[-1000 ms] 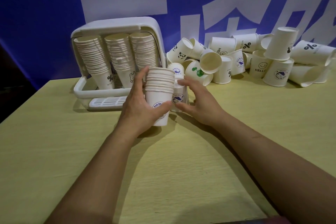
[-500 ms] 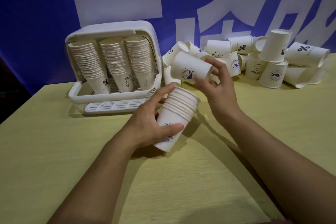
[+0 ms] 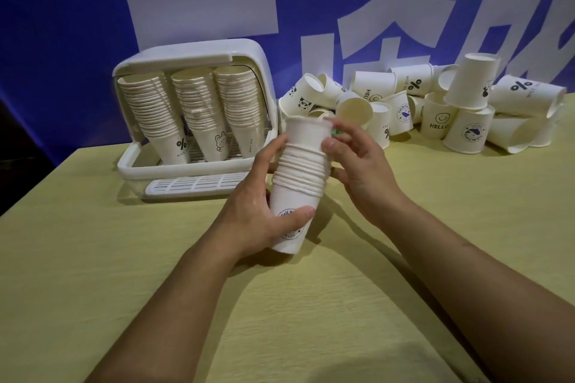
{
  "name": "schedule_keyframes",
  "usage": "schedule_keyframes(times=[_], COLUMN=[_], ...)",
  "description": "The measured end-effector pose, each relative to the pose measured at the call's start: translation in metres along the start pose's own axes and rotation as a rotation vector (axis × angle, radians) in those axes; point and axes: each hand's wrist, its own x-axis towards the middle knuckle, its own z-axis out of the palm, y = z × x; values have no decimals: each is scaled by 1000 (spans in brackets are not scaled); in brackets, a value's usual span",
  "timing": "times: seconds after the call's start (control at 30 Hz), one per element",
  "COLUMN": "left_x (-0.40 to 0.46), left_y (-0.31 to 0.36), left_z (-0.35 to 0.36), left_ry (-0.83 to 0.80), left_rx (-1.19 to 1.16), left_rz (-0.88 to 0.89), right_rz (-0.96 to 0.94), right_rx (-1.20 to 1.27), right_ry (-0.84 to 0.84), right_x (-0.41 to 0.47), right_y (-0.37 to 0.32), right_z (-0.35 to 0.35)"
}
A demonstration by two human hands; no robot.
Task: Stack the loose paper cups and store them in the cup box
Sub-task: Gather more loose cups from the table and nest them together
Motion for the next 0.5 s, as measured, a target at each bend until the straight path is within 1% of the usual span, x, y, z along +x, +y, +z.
schedule_keyframes(times=[0.1,0.2,0.3,0.37,0.5], left_x=[3,5,5,6,7], left_y=[-3,-4,-4,-4,-6], left_z=[0,-2,-4,-5,-7], left_ry=[77,137,189,223,267], left_rx=[15,23,24,25,23], left_rz=[-32,-14,-16,-30,-58], right_rz=[-75,-134,-207,-181,-110], right_rx=[-202,-374,-706,-907,-1127], right_ry=[56,129,274,322,341], right_x=[-3,5,31,53,89], right_y=[4,10,17,17,19], right_z=[1,-9,-22,-25,-27])
